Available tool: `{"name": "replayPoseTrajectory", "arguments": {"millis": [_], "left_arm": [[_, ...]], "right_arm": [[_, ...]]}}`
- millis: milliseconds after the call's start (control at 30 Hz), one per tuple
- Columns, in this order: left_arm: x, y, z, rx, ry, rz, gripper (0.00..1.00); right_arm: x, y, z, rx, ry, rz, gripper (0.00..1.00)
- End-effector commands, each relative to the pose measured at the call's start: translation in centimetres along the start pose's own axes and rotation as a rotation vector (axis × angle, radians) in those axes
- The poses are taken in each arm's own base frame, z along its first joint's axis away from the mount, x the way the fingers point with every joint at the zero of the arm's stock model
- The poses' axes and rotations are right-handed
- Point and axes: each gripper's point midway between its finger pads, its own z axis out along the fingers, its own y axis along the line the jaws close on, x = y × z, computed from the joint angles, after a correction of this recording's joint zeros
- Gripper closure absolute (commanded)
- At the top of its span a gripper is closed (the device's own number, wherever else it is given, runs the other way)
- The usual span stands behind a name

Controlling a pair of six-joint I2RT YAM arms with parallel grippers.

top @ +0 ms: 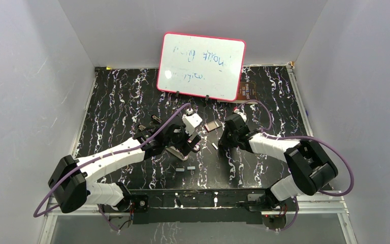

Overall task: Load the staples into the stapler
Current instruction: Adjust the staple at the center of the board.

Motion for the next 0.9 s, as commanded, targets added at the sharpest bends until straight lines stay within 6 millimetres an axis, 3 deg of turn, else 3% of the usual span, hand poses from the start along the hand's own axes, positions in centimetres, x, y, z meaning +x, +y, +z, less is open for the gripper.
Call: {"name": "replayPoseTrajectory", "arguments": {"millis": [0,133,533,867], "left_arm": [[-1.2,0.2,-0.5,-0.004,-0.026,0.006,0.16],[-1.3,0.3,-0.5,-0.009,-0.029,0.008,0.16],[-1.2,1.0,-0.7,-0.047,-0.032,0.014,0.16],[-1.8,3.0,-1.4,-0.16,-0.066,-0.002,0.16]], "right_arm": [[-2.0,-0.3,-1.1,0.033,-0.072,-0.083,0.81],[-3.5,0.1,-1.9,0.035,-0.115,-0.131,0.81],[-5.7,-1.6,-3.1,0.198,-0.109,-0.326,0.82],[-6.1,-2.9,-3.4,0.413,-0.012,-0.546,0.83]]}}
